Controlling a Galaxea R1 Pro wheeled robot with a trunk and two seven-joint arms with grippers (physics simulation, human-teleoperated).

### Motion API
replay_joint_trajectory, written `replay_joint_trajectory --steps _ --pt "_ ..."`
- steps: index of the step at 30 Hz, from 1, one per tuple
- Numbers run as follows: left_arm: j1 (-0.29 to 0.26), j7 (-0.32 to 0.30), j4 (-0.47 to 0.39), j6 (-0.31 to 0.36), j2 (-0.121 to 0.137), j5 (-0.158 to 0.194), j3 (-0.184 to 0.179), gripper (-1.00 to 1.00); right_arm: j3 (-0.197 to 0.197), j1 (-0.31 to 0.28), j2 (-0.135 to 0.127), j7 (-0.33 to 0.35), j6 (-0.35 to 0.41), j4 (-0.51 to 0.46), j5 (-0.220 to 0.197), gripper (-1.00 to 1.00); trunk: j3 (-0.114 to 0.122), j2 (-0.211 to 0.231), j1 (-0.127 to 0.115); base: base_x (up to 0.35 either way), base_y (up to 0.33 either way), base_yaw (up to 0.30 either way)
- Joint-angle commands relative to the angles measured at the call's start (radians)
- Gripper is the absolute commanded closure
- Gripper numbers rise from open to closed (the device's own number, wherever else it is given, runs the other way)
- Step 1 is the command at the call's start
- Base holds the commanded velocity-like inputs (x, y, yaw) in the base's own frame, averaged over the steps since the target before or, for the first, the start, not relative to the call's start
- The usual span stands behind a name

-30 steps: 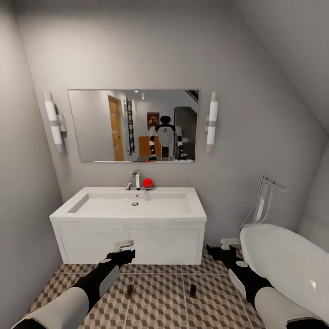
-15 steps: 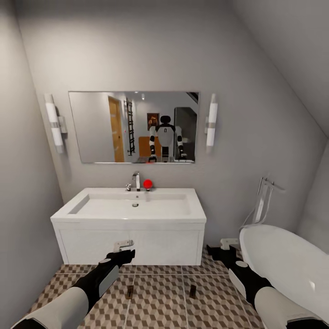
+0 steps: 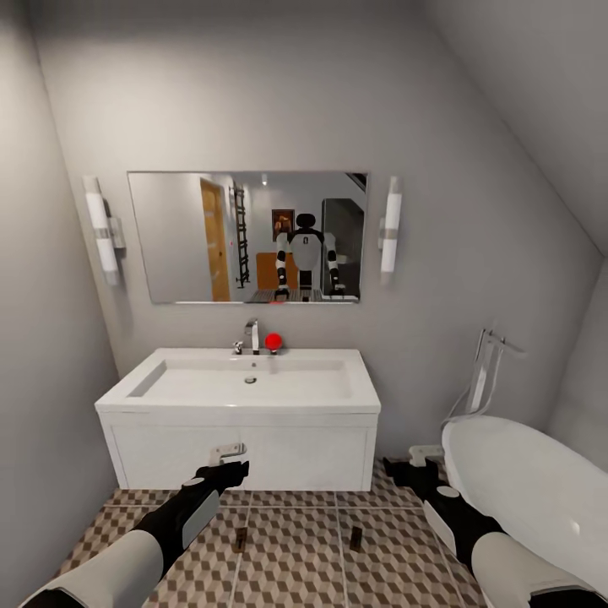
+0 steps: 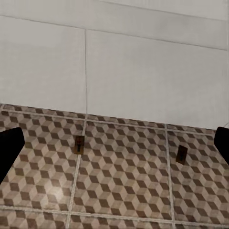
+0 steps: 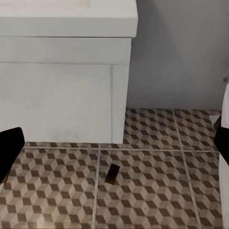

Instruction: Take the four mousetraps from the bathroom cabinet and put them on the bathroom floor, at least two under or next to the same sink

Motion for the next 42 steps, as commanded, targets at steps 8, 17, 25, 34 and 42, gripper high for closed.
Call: replay_joint_trajectory --steps 8,17,25,34,42 --pt "0.000 0.008 -0.002 0.005 0.000 0.004 -0.006 -1.00 0.007 -0.001 -0.001 0.003 -0.003 0.006 -0.011 -1.00 0.025 0.056 -0.030 0.000 0.000 0.000" --pt "0.000 0.007 -0.001 0.006 0.000 0.004 -0.006 -1.00 0.007 -0.001 -0.001 0.003 -0.005 0.025 -0.013 -1.00 0.053 0.119 -0.065 0.000 0.000 0.000" --pt "0.000 0.006 0.002 0.006 0.004 0.004 -0.006 -1.00 0.007 -0.001 -0.002 0.001 -0.004 0.051 -0.012 -1.00 0.059 0.132 -0.072 0.000 0.000 0.000" --pt "0.000 0.006 0.002 0.006 0.006 0.004 -0.006 -1.00 0.007 -0.001 -0.018 -0.001 -0.004 0.062 -0.011 -1.00 0.059 0.132 -0.072 0.000 0.000 0.000" --pt "0.000 0.006 0.001 0.006 0.007 0.004 -0.006 -1.00 0.007 -0.001 -0.022 0.000 -0.005 0.103 -0.010 -1.00 0.059 0.132 -0.072 0.000 0.000 -0.001"
